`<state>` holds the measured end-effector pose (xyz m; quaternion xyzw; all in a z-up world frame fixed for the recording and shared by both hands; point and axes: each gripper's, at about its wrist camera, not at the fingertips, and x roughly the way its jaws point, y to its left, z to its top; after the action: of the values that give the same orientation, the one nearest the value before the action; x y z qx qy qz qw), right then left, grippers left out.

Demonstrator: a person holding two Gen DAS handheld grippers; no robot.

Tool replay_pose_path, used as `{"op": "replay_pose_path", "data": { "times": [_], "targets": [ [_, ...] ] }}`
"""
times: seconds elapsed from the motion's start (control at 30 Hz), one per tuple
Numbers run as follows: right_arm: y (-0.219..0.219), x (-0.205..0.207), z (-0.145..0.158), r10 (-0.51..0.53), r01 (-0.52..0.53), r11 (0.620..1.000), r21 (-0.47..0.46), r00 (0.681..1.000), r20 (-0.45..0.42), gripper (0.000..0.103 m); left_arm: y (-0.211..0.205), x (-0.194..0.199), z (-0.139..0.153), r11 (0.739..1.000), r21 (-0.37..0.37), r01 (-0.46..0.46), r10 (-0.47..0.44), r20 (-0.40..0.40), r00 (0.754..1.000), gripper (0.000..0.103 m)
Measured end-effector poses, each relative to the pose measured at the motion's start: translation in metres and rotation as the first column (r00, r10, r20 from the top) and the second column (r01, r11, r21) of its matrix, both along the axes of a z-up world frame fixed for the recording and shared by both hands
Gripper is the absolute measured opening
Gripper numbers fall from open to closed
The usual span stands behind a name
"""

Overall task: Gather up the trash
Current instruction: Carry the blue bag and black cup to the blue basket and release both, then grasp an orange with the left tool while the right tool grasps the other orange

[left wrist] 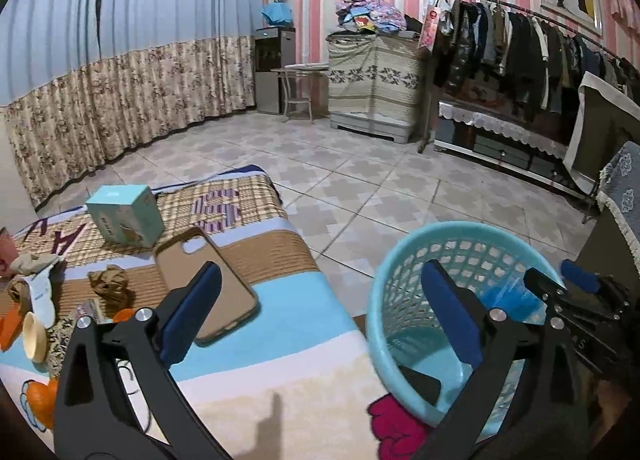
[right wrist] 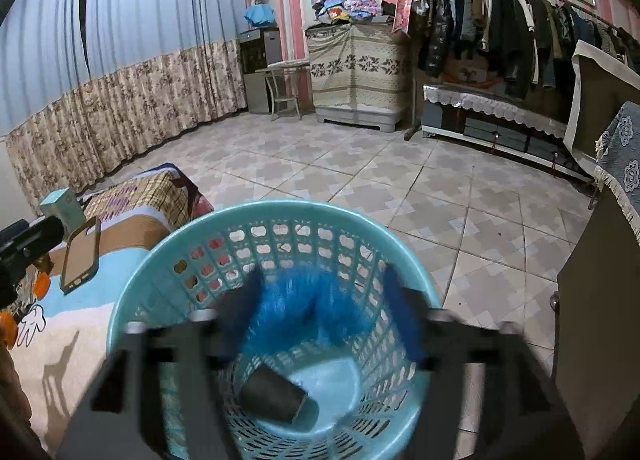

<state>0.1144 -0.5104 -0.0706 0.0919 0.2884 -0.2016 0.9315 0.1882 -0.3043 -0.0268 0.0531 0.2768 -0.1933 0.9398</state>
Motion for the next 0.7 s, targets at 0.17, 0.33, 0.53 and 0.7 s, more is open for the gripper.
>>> {"op": "replay_pose_path", "data": {
  "times": [0.17, 0.33, 0.53, 0.7],
  "targets": [
    [0.004, 0.003, -0.003, -0.019, 0.018, 0.999, -0.029, 1.0, -0.019, 0.09, 0.012, 0.0, 0.0, 1.0, 0.001, -0.01, 0.01, -0.001, 1.0, 0.097],
    [0.02, 0.001, -0.004, -0.016, 0.015, 0.999, -0.041, 0.999, -0.032, 0.095, 0.029, -0.007, 0.002, 0.999, 0.02, -0.031, 0.031, 0.005, 1.0, 0.097],
    [0.054, -0.001, 0.008, 0.025, -0.026, 0.998, -0.059, 1.0, -0.013, 0.098, 0.071, -0.021, 0.011, 0.998, 0.018, -0.056, 0.055, 0.024, 0.998, 0.098],
    [0.095, 0.002, 0.023, 0.076, -0.075, 0.996, -0.041, 0.997, 0.024, 0.098, 0.12, -0.029, 0.012, 0.994, 0.04, -0.105, 0.105, 0.016, 0.994, 0.097]
  ]
}}
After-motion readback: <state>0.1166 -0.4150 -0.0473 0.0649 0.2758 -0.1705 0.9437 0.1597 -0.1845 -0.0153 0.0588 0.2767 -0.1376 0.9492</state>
